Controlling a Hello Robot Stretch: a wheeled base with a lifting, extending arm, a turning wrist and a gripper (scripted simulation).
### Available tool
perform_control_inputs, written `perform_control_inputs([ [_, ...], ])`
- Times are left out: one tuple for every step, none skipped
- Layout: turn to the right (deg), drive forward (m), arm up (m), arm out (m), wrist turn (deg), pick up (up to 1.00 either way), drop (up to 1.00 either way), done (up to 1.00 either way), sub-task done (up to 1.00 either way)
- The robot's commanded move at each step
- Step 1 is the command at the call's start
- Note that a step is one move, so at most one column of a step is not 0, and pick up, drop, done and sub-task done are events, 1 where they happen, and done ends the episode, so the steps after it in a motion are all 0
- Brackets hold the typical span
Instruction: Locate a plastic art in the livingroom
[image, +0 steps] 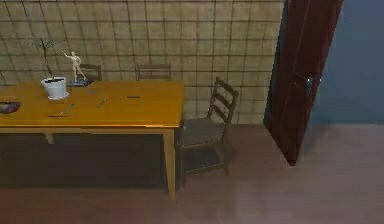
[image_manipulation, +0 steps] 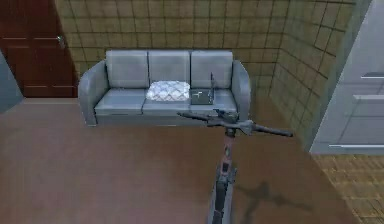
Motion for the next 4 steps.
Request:
perform_control_inputs([
  [-45.0,0.00,0.00,0.00,0.0,0.00,0.00,0.00,0.00],
  [-21.0,0.00,0.00,0.00,0.0,0.00,0.00,0.00,0.00],
  [0.0,1.00,0.00,0.00,0.0,0.00,0.00,0.00,0.00],
  [0.0,1.00,0.00,0.00,0.0,0.00,0.00,0.00,0.00],
])
